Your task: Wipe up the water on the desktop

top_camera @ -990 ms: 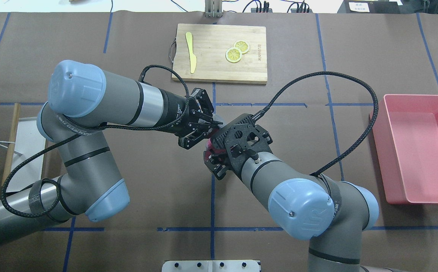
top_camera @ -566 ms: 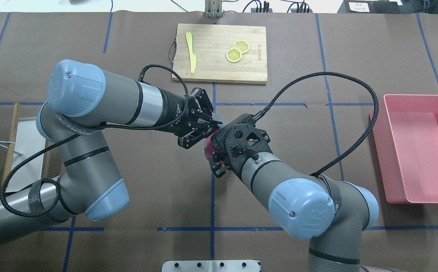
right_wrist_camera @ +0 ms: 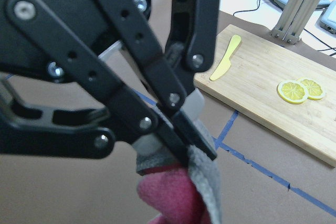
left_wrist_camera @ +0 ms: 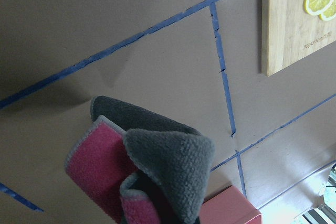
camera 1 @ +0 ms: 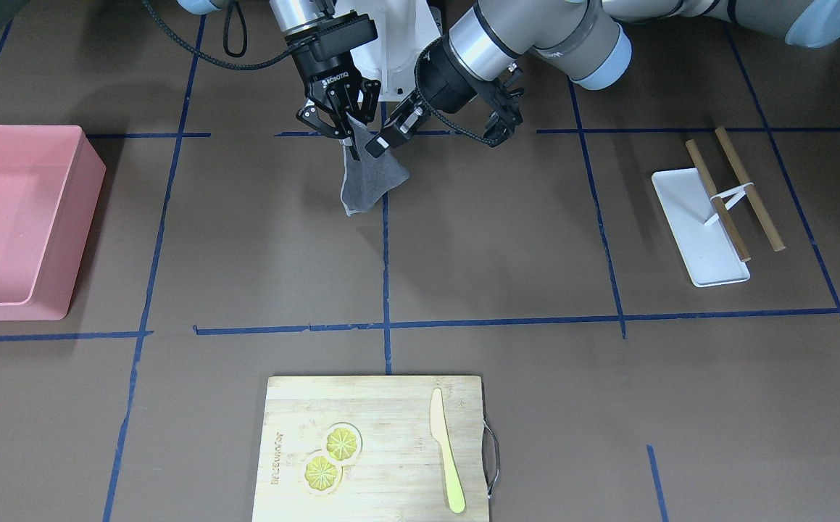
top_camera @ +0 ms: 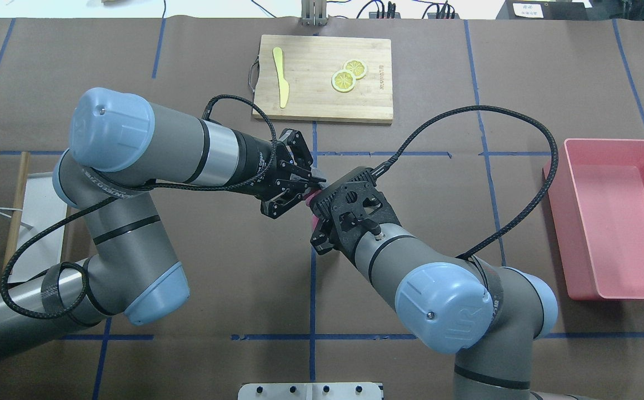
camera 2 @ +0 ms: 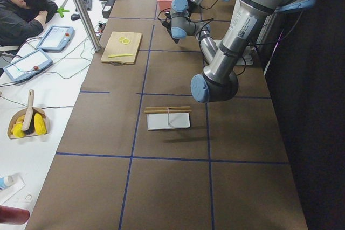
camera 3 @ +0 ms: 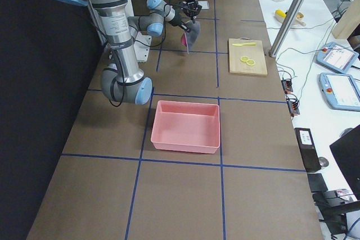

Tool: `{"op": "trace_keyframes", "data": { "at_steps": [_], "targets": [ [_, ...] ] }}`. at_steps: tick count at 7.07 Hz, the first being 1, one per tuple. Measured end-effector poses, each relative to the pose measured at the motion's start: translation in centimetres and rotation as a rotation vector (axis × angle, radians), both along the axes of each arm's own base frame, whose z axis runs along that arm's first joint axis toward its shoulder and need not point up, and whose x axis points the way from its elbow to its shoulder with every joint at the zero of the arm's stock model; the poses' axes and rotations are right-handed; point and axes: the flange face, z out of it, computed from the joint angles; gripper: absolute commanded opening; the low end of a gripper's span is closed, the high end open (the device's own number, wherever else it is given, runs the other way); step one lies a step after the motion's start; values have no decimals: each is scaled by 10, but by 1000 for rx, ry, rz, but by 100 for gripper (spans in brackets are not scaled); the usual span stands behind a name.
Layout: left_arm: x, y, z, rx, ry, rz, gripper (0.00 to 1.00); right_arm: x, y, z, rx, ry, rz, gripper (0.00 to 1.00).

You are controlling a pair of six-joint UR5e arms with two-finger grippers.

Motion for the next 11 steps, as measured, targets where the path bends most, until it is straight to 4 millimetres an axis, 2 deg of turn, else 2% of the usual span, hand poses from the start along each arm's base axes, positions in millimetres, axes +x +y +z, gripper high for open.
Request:
{"op": "trace_keyframes", "data": {
  "at_steps": [1, 2, 8, 10, 11],
  "targets": [
    [0, 0, 0, 0, 0, 0, 75, 0, 0, 0, -8, -7, 2, 0],
    [0, 0, 0, 3, 0, 1, 100, 0, 1, 0, -11, -10, 4, 0],
    [-5, -3, 0, 18, 2, -5, 100, 1, 0, -1, -14, -16, 5, 0],
    [-17, -12, 1, 16, 0, -18, 100, 3, -1, -2, -13, -16, 7, 0],
    [-34, -25, 7, 8, -7, -14, 100, 4, -2, -1, -13, -14, 9, 0]
  ]
}}
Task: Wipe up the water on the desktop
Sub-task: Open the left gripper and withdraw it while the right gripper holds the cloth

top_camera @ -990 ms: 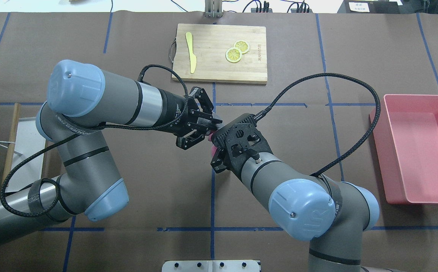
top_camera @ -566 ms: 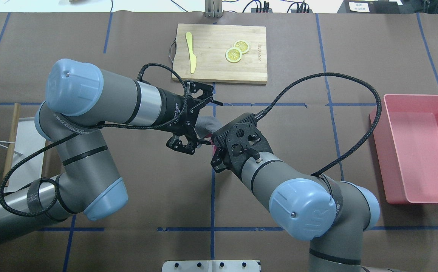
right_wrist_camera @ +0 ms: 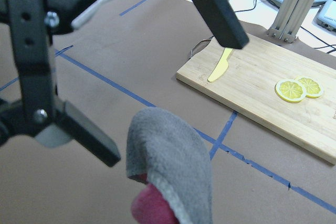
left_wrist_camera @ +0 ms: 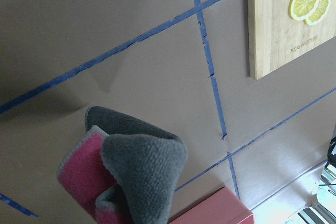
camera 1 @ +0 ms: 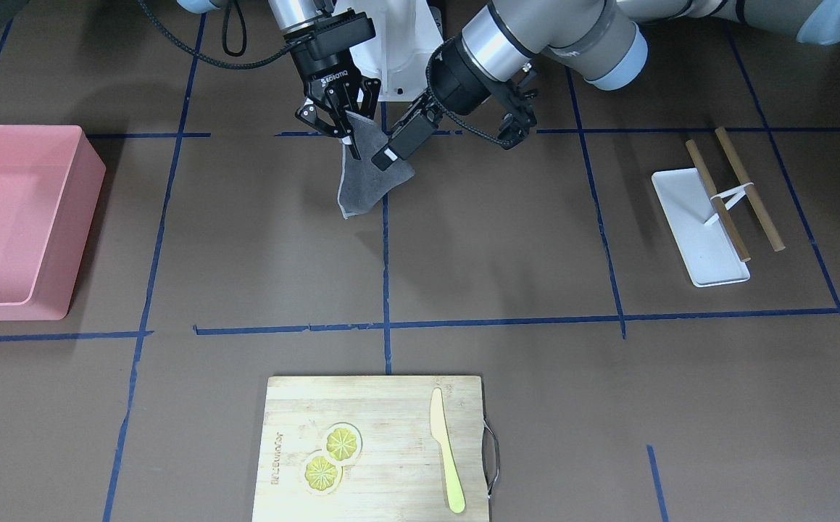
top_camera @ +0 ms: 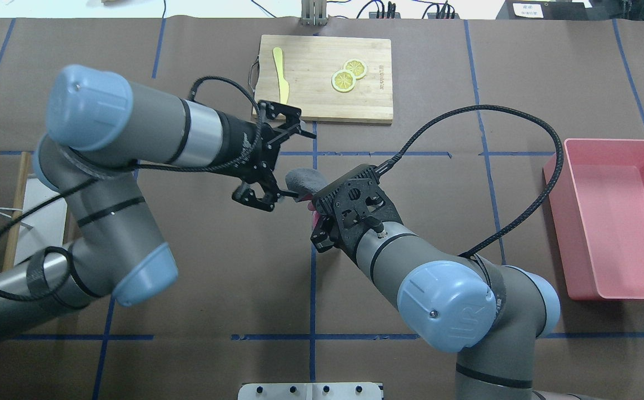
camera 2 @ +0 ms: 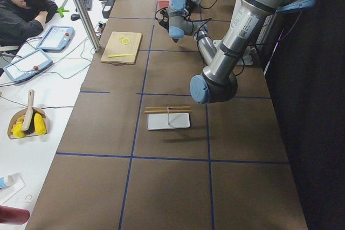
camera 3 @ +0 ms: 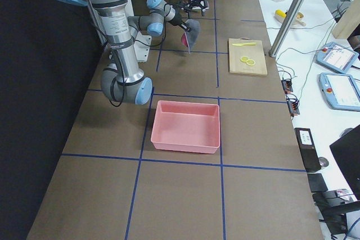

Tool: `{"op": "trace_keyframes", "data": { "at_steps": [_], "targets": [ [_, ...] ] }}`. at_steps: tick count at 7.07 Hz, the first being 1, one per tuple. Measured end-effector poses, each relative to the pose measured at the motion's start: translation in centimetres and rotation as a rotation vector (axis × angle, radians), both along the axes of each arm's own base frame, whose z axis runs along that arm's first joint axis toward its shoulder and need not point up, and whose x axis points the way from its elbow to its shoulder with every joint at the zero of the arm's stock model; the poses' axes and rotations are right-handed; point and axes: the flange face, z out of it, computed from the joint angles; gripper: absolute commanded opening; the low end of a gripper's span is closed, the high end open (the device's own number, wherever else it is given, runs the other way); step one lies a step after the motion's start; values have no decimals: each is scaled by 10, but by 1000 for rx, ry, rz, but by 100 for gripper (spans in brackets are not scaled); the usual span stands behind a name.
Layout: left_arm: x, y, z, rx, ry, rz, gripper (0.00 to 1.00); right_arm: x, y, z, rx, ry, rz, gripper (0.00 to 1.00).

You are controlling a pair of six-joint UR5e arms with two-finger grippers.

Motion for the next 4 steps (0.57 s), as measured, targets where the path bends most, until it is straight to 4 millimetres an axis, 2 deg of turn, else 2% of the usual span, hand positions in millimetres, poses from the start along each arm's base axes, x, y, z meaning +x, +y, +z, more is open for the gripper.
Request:
{"op": "trace_keyframes", "data": {
  "at_steps": [1, 3, 4],
  "targets": [
    [-29, -18, 12, 5, -16, 19, 100, 2, -1, 2, 0, 3, 3, 0],
    [-103, -55, 48, 65, -62, 53, 100, 8, -3, 3, -1, 6, 8, 0],
    [-139, -70, 58, 128, -80, 39, 100, 9, -3, 5, -2, 9, 10, 0]
  ]
}}
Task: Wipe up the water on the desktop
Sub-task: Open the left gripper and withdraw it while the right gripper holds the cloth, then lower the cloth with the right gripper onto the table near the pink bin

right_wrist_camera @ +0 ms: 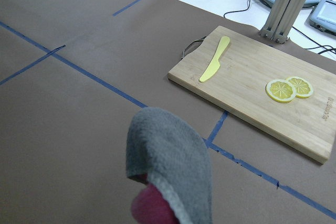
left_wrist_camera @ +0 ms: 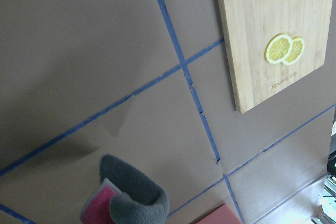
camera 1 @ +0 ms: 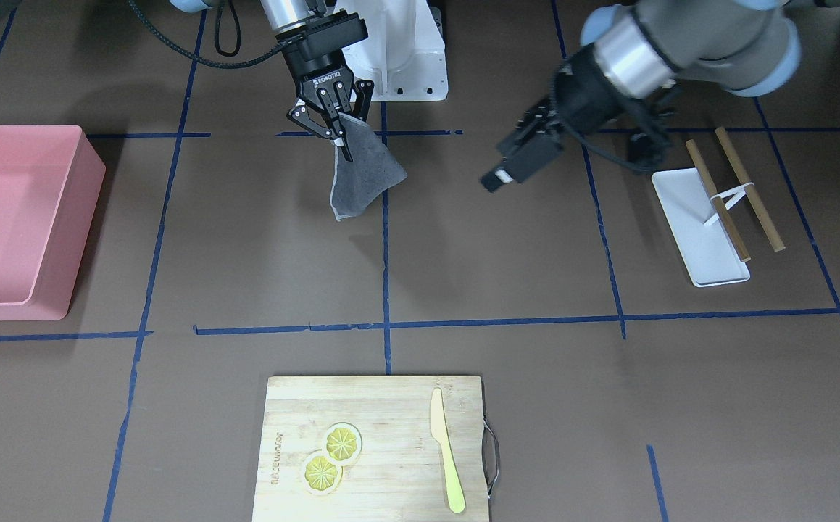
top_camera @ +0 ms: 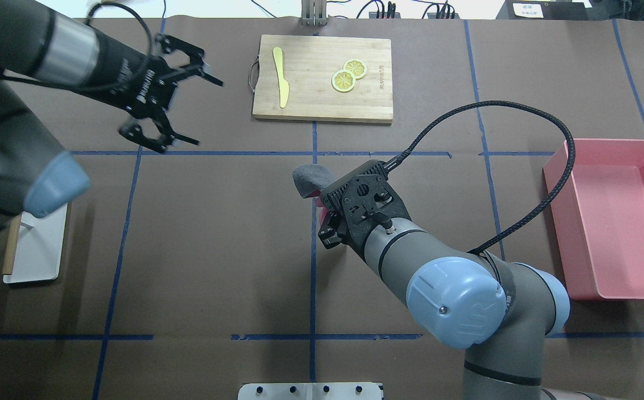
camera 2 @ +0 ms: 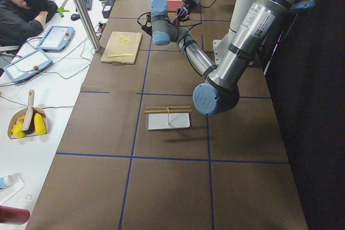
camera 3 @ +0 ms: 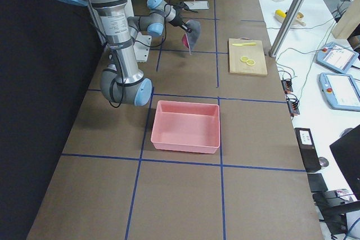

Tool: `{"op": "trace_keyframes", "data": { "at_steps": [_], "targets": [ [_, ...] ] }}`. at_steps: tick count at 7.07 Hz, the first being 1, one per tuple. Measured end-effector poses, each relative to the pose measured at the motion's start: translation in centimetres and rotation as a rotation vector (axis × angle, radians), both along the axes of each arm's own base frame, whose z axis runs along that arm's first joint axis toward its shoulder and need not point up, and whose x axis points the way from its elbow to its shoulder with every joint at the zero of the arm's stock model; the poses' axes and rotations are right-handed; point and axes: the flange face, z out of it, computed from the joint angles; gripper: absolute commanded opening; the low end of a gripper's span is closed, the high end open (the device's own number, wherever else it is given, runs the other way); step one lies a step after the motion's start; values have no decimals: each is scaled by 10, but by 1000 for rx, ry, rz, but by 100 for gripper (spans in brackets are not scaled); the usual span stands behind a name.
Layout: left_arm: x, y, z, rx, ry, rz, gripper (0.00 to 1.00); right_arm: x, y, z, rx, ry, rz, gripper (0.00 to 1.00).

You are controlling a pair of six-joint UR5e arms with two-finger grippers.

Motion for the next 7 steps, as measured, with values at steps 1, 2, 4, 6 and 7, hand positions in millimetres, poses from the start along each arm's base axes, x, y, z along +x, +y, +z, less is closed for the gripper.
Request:
{"op": "trace_keyframes", "data": {
  "at_steps": [1, 2, 4, 6, 7],
  "targets": [
    [-34, -12, 9, 103, -25, -28, 100, 2, -2, 3, -2, 6, 4, 0],
    [-65, -18, 31, 232, -75, -50, 100, 5, -5, 9, -6, 23, 11, 0],
    [-112, -20, 85, 441, -193, -63, 100, 27, -13, 17, -38, 151, 27, 0],
    [-146, -21, 131, 553, -305, -48, 100, 61, -34, 27, -138, 305, 10, 0],
    [-166, -24, 151, 589, -370, -33, 100, 80, -49, 37, -220, 367, -16, 0]
  ]
}}
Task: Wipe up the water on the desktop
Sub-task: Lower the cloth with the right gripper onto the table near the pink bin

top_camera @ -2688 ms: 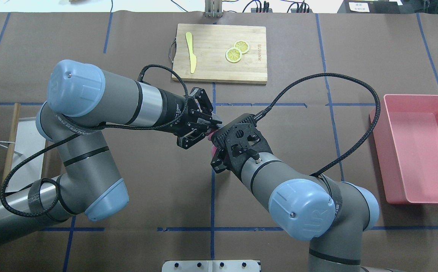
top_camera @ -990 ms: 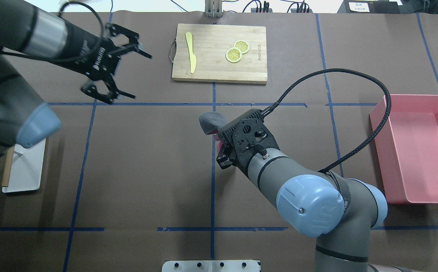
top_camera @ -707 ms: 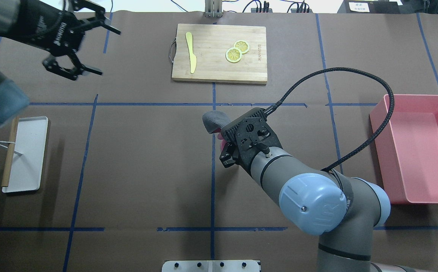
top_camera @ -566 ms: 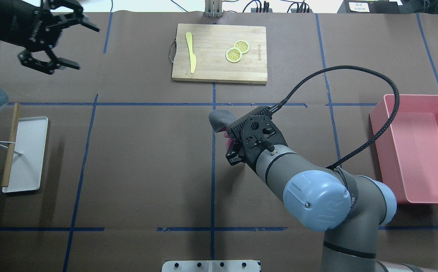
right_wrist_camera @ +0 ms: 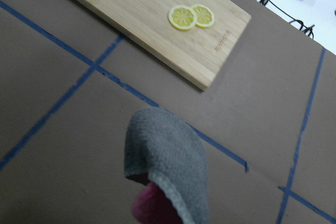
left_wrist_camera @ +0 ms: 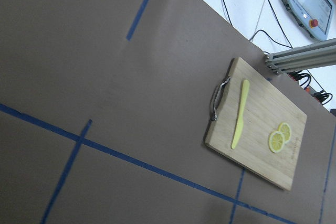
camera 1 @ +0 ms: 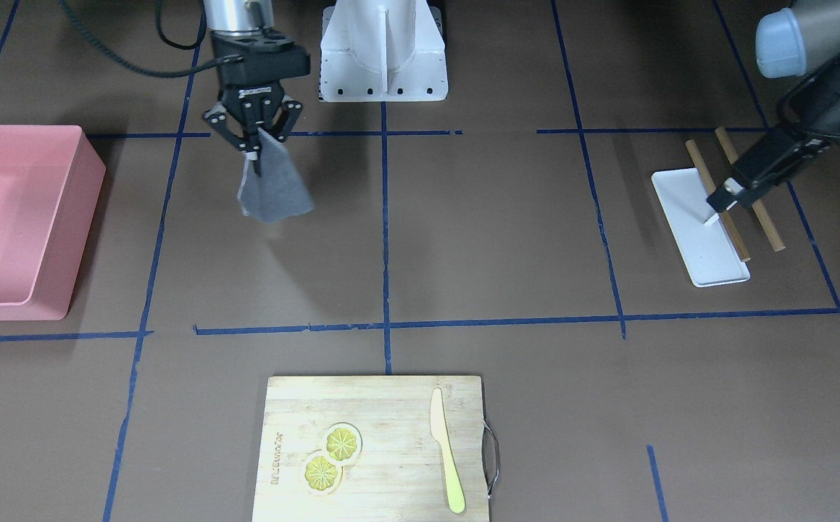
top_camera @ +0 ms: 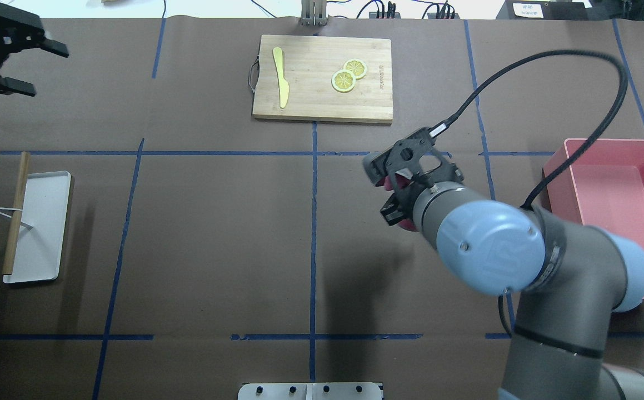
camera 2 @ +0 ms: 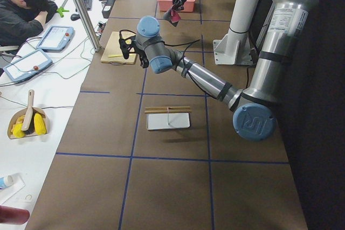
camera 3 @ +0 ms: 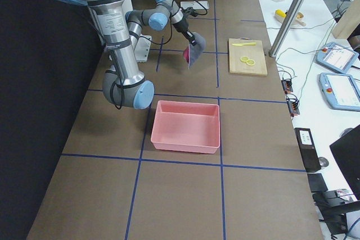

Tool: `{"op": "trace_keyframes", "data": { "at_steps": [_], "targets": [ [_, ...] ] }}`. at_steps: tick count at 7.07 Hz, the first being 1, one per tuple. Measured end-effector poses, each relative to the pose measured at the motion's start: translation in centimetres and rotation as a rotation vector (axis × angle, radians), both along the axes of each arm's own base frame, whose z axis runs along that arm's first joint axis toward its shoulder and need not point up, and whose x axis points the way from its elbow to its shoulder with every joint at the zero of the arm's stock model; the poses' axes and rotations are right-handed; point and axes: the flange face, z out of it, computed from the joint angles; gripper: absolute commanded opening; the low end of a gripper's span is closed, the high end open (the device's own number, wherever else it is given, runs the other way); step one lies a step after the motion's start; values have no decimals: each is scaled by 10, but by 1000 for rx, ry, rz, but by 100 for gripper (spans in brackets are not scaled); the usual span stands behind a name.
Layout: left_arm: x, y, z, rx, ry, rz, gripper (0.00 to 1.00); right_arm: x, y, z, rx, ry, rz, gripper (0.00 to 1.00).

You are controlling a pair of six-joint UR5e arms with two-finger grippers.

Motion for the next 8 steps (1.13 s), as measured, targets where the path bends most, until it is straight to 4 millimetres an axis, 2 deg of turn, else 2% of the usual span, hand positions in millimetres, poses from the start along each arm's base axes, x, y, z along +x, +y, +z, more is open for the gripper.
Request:
{"op": "trace_keyframes", "data": {
  "at_steps": [3, 4, 6, 8],
  "targets": [
    [-64, 0, 52, 99, -180, 26, 100, 33, -29, 34, -176, 134, -43, 0],
    [-80, 5, 72, 120, -229, 45, 100, 30, -37, 53, -215, 195, -56, 0],
    [-94, 19, 106, 139, -284, 84, 100, 2, -57, 95, -268, 273, -66, 0],
    [-97, 26, 120, 139, -299, 101, 100, -30, -70, 128, -299, 292, -87, 0]
  ]
}}
